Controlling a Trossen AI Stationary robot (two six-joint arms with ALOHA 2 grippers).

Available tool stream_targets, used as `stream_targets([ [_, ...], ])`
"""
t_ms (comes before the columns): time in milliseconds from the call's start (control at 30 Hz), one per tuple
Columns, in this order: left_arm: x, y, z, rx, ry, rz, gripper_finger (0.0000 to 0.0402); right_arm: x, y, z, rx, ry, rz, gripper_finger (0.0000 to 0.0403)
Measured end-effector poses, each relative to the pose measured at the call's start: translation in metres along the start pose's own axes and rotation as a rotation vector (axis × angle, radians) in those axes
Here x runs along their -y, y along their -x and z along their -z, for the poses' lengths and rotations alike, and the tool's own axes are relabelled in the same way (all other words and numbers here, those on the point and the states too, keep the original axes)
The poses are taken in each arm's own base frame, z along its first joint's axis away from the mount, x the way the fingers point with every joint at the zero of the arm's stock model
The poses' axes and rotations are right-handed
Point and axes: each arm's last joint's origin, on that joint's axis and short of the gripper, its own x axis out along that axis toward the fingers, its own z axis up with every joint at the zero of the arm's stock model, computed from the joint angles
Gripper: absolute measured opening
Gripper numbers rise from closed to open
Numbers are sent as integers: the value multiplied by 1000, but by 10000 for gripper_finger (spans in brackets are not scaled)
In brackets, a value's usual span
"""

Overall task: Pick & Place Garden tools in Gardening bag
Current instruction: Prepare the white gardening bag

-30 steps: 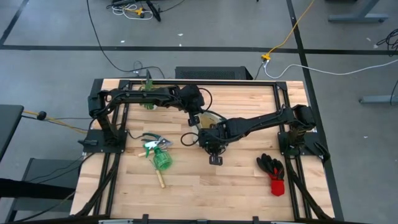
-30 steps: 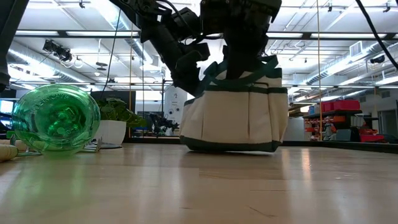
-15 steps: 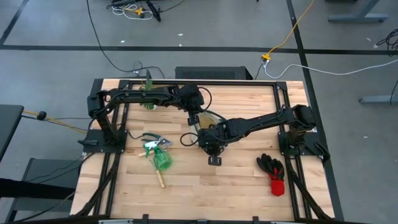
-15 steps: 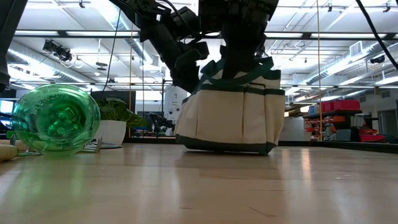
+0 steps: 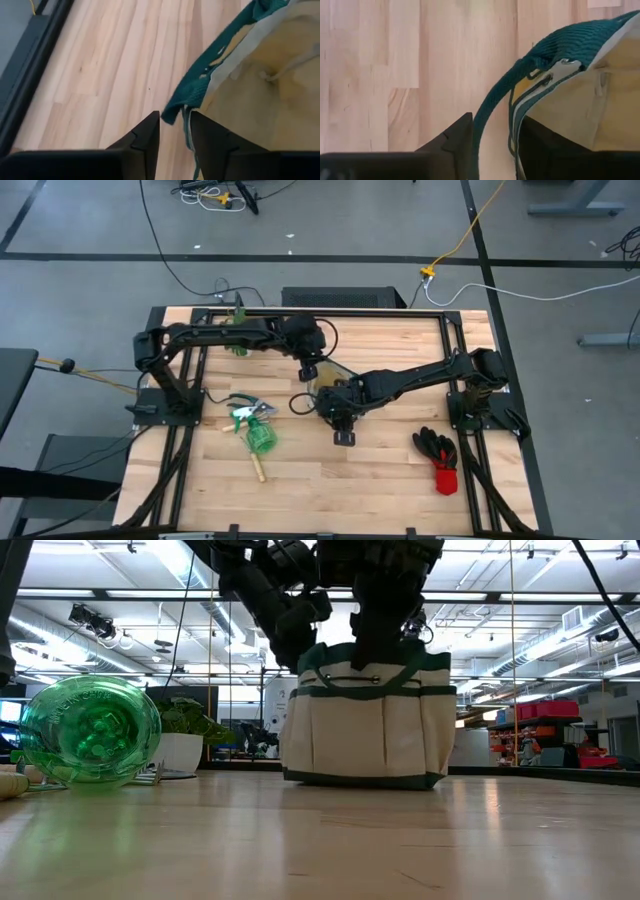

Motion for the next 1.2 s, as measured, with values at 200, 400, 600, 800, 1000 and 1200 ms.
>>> stream_targets([
  [200,2,8,-3,19,-5,1,130,0,0,0,6,0,14,160],
  [400,2,14,-3,21,-5,1,131,0,0,-1,12,6,14,167],
  [600,2,20,-3,20,-5,1,131,0,0,-2,23,24,13,167],
  [800,3,25,-3,15,-5,0,131,0,0,-2,26,28,16,167],
  [1000,3,27,-2,3,-6,-2,131,2,0,-3,29,26,40,172],
  [1200,2,33,-1,-1,-14,-12,131,3,0,-2,27,27,41,178],
])
